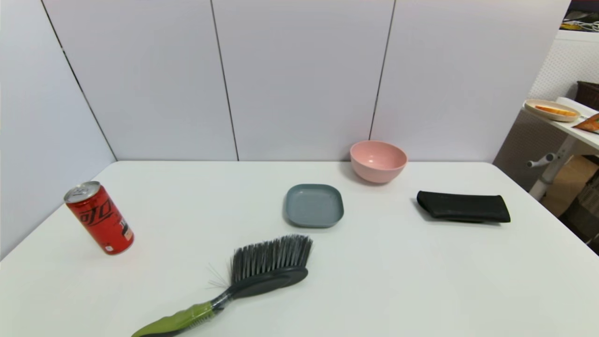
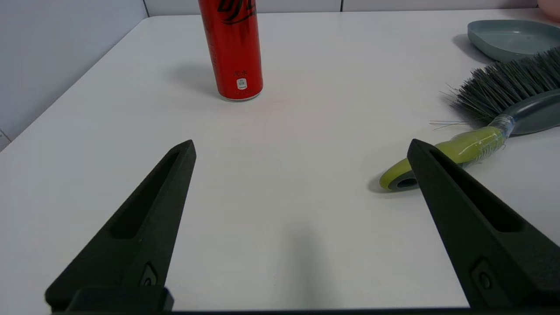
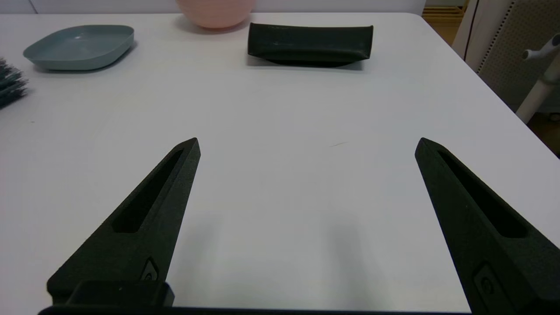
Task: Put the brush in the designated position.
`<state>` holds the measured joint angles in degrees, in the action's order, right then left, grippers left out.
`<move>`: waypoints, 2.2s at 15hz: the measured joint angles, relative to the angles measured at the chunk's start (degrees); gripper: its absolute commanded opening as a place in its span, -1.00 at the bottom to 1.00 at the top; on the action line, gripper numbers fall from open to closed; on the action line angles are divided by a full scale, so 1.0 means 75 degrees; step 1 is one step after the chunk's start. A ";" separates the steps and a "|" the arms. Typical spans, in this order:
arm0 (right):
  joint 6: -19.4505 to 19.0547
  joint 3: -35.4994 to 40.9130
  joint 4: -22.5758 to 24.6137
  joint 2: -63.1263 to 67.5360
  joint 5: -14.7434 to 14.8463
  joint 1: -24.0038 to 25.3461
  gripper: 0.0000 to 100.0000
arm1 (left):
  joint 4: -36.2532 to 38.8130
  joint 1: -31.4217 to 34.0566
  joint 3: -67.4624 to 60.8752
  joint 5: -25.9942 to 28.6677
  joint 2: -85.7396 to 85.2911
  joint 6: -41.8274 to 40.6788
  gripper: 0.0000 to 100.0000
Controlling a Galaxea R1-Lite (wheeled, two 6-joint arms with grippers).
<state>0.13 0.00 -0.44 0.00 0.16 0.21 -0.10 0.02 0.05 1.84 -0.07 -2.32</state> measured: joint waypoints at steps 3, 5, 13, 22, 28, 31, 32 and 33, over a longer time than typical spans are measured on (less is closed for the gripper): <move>0.0003 0.0000 0.0000 0.0000 0.0000 0.0000 1.00 | 0.0000 0.0000 0.0000 0.0000 0.0000 0.0002 1.00; 0.0003 0.0000 0.0000 0.0000 0.0003 0.0000 1.00 | 0.0000 0.0003 0.0000 0.0000 0.0000 -0.0003 1.00; 0.0007 0.0000 0.0000 0.0000 0.0003 0.0000 1.00 | 0.0023 0.0007 0.0000 -0.0245 0.0063 0.0397 1.00; 0.0003 0.0000 0.0003 0.0000 0.0003 0.0000 1.00 | 0.1960 -0.1432 0.2037 0.0327 0.5154 -0.1391 1.00; 0.0003 0.0000 0.0000 0.0000 0.0000 0.0000 1.00 | 0.3070 -0.3880 0.2966 0.0964 0.8558 -0.2347 1.00; 0.0007 0.0000 0.0003 0.0000 0.0003 0.0000 1.00 | 0.3647 -0.4127 0.3025 0.1430 0.9645 -0.2550 1.00; 0.0003 0.0000 -0.0003 0.0000 0.0000 0.0000 1.00 | 0.3787 -0.4151 0.3025 0.1463 0.9936 -0.2562 1.00; 0.0003 0.0000 0.0000 0.0000 0.0003 0.0000 1.00 | 0.3857 -0.4163 0.3031 0.1463 1.0208 -0.2571 1.00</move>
<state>0.16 0.00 -0.44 0.00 0.18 0.21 28.83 -31.20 22.78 12.81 76.48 -21.60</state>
